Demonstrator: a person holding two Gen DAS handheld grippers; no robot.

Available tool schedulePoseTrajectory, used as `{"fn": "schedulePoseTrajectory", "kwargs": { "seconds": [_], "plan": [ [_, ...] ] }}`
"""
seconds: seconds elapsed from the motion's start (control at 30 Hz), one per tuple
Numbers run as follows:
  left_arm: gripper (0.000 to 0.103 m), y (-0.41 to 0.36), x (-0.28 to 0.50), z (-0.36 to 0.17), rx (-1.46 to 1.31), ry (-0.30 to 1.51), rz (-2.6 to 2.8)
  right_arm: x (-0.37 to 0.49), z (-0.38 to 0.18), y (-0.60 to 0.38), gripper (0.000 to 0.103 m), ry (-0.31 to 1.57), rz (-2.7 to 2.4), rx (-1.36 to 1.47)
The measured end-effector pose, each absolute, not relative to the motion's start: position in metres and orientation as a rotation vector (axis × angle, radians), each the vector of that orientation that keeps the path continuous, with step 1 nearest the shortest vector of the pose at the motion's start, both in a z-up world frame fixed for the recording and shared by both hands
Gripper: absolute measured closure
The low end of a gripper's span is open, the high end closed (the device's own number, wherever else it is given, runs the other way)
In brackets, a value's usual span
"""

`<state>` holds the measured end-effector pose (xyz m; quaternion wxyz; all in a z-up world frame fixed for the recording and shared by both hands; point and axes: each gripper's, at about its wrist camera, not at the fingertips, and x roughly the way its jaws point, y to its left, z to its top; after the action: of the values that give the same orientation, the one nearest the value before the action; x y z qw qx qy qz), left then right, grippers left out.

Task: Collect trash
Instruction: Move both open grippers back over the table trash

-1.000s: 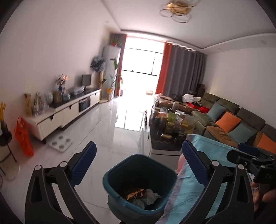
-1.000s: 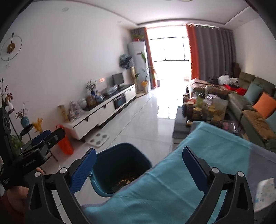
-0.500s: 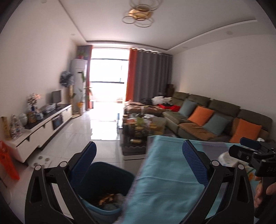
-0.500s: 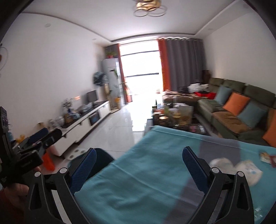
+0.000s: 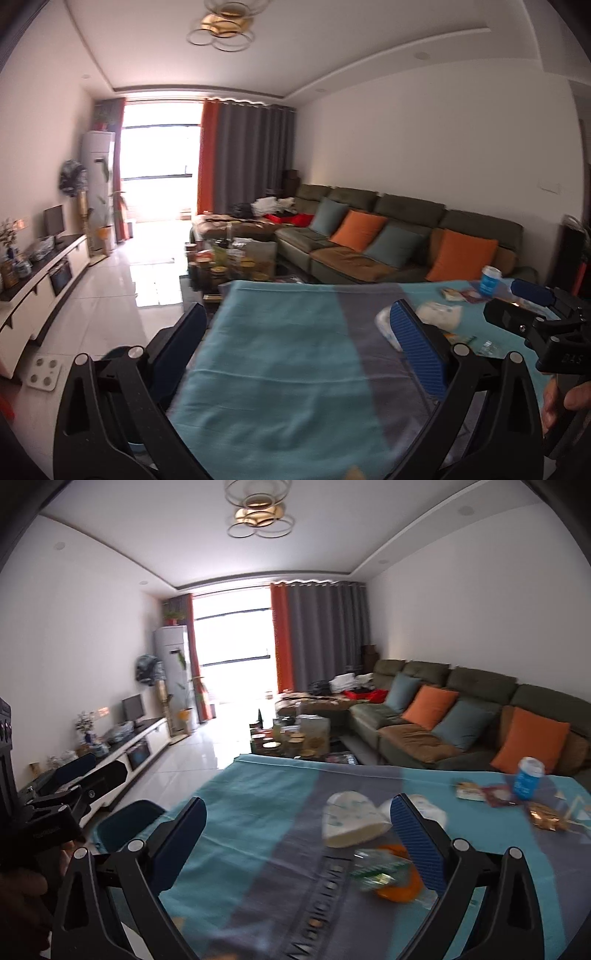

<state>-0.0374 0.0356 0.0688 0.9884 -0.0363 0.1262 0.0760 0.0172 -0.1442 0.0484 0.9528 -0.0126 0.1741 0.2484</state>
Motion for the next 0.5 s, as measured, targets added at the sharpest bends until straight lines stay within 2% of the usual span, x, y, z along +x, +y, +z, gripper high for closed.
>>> {"fn": "schedulePoseTrajectory", "kwargs": {
  "seconds": [0.5],
  "plan": [
    [0.005, -0.026, 0.009, 0.043, -0.036, 0.335, -0.042, 0.021, 0.004, -0.24, 0.007, 0.444, 0.247, 0.055]
  ]
}}
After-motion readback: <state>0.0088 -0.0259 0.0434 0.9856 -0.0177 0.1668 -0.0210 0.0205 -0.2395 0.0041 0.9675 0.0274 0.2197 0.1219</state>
